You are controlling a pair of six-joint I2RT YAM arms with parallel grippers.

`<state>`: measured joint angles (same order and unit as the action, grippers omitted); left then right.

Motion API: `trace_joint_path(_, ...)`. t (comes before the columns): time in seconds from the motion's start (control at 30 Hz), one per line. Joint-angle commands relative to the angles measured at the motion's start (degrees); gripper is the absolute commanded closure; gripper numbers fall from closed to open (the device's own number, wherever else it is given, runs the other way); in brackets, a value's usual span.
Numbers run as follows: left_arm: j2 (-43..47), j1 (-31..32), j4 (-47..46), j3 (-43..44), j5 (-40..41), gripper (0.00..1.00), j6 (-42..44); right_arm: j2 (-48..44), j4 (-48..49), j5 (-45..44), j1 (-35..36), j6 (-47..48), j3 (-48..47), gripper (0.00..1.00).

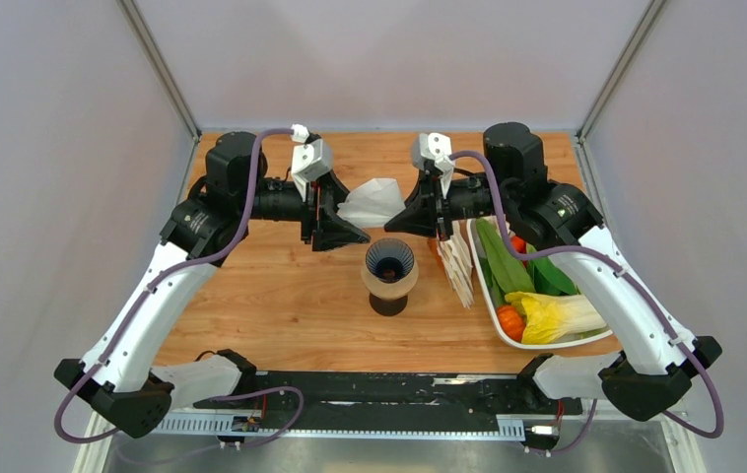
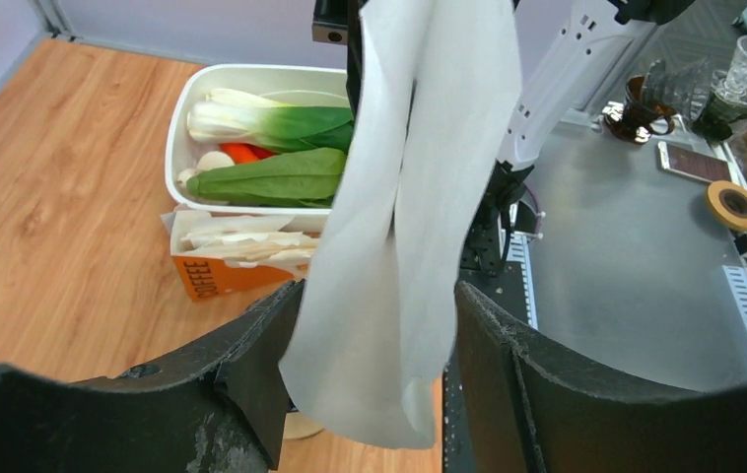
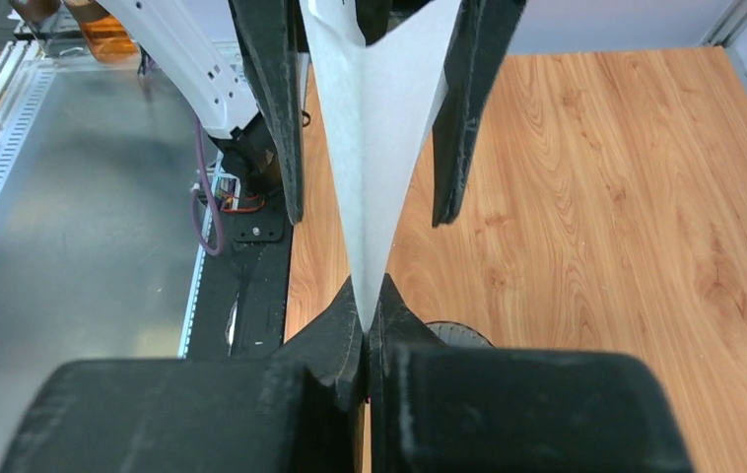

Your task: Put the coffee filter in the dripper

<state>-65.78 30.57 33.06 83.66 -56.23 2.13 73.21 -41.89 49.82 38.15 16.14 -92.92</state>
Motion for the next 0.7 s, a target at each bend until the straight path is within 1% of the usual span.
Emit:
trace_joint_path(0.0,0.03,0.01,-8.1,-0.51,-2.3,0.34,-4.59,-0.96,5.46,3.53,-0.19,-2.55,-1.57,1.0)
trace_joint_path(0.1,0.08,0.02,-9.91,-1.11,-2.06,0.35,-5.99,-1.02,5.72,3.41,-0.18,-2.67,-1.67,1.0)
trace_joint_path(0.13,0.28,0.02,-11.63,-1.42,-2.4,0.47,-6.48,-1.17,5.83,3.11,-0.16,-2.8,-1.58,1.0)
trace_joint_path(0.17,0.8,0.06,-12.46,-2.19,-3.21,0.55,-7.35,-1.33,6.06,2.52,-0.23,-3.16,-1.57,1.0)
trace_joint_path(0.2,1.37,0.04,-14.04,-2.63,-3.42,0.72,-8.56,-1.39,6.25,2.13,-0.31,-3.63,-1.64,1.0)
trace_joint_path(0.23,1.67,0.02,-14.92,-3.63,-3.57,0.8,-8.95,-1.52,6.42,2.0,-0.37,-3.96,-1.6,1.0)
trace_joint_path(0.27,2.11,-0.02,-14.85,-3.96,-3.6,0.92,-8.84,-1.69,6.57,1.76,-0.43,-4.25,-1.64,1.0)
trace_joint_path(0.3,2.31,-0.15,-14.03,-4.3,-3.53,0.96,-8.34,-1.92,6.78,1.74,-0.49,-4.46,-1.61,1.0)
trace_joint_path(0.33,2.69,-0.28,-13.52,-4.38,-3.4,0.99,-7.49,-2.07,6.91,1.72,-0.5,-4.6,-1.45,1.0)
trace_joint_path(0.4,3.32,-1.42,-13.81,-4.8,-3.32,1.0,-8.16,-2.42,6.96,1.68,-0.6,-4.79,-1.18,1.0)
trace_joint_path(0.43,3.44,-2.3,-14.16,-5.03,-3.18,0.95,-8.44,-2.57,7.0,1.73,-0.65,-4.74,-0.92,1.0)
trace_joint_path(0.47,3.33,-2.55,-13.55,-4.37,-3.01,0.85,-7.82,-2.74,7.01,1.91,-0.75,-4.72,-0.74,1.0)
trace_joint_path(0.5,3.22,-2.73,-11.2,-3.89,-2.88,0.63,-6.91,-2.83,7.12,2.06,-0.84,-4.72,-0.52,1.0)
trace_joint_path(0.53,2.85,-2.72,-10.04,-2.96,-2.9,0.59,-5.02,-2.96,7.24,2.11,-0.88,-4.72,-0.36,1.0)
trace_joint_path(0.57,2.68,-2.71,-7.73,-2.48,-3.51,0.78,-4.1,-2.98,7.3,2.16,-0.96,-4.72,-0.28,1.0)
trace_joint_path(0.6,2.19,-2.71,-6.46,-1.47,-3.83,0.94,-1.74,-2.98,7.34,2.21,-1.08,-4.67,-0.18,1.0)
trace_joint_path(0.63,1.99,-2.71,-4.35,-1.08,-4.07,0.99,-0.97,-3.03,7.34,2.38,-1.14,-4.59,-0.14,1.0)
trace_joint_path(0.67,1.82,-2.73,-3.63,-0.63,-4.25,0.99,0.09,-3.07,7.4,2.54,-1.21,-4.43,-0.07,1.0)
